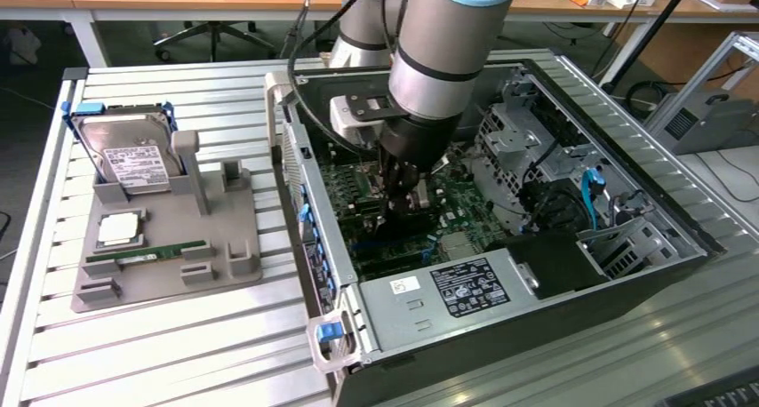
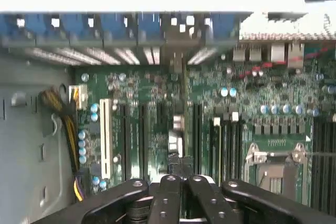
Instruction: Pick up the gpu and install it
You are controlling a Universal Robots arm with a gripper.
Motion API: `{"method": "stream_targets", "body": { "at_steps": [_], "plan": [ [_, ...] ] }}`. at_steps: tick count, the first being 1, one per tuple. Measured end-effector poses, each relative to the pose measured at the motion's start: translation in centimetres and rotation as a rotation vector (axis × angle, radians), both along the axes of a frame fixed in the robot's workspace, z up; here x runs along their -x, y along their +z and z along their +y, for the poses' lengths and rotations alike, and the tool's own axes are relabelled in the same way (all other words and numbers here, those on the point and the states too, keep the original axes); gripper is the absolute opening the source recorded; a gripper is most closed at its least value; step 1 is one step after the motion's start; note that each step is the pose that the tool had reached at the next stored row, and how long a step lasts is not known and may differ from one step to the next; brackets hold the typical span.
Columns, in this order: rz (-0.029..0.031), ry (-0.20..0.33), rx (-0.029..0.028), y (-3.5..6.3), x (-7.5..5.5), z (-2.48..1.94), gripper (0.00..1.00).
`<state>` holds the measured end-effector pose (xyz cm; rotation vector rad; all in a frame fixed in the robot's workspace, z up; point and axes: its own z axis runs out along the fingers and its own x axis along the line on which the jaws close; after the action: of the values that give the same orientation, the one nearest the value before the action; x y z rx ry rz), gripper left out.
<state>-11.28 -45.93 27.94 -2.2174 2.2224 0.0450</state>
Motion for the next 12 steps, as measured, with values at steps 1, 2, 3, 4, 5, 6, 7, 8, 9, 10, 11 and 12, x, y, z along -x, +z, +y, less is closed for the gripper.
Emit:
{"method": "stream_targets", "body": {
  "at_steps": [1, 2, 3, 4, 5, 6, 7, 8, 9, 10, 11, 12],
  "plan": [
    [0.0, 0.0, 0.0, -0.09, 0.74, 0.94, 0.11],
    [0.0003, 0.0, 0.0005, -0.25, 0.8, 0.9, 0.11],
    [0.0, 0.0, 0.0001, -0.73, 0.81, 0.88, 0.11],
    [0.0003, 0.0, 0.0006, -0.8, 0.84, 0.88, 0.11],
    [0.0001, 0.0, 0.0003, -0.82, 0.89, 0.88, 0.11],
    [-0.0001, 0.0, 0.0004, -0.82, 0.94, 0.88, 0.11],
    [-0.0008, 0.0, 0.0003, -0.82, 1.04, 0.88, 0.11],
    [-0.0019, 0.0, 0.0002, -0.82, 1.17, 0.88, 0.11],
    [-0.0026, 0.0, 0.0001, -0.83, 1.29, 0.88, 0.11],
    [-0.0032, 0.0, 0.0003, -0.82, 1.42, 0.88, 0.11],
    [-0.0035, 0.0, 0.0002, -0.82, 1.43, 0.88, 0.11],
    [-0.0048, 0.0, -0.0005, -0.71, 1.44, 0.89, 0.11]
  ]
}}
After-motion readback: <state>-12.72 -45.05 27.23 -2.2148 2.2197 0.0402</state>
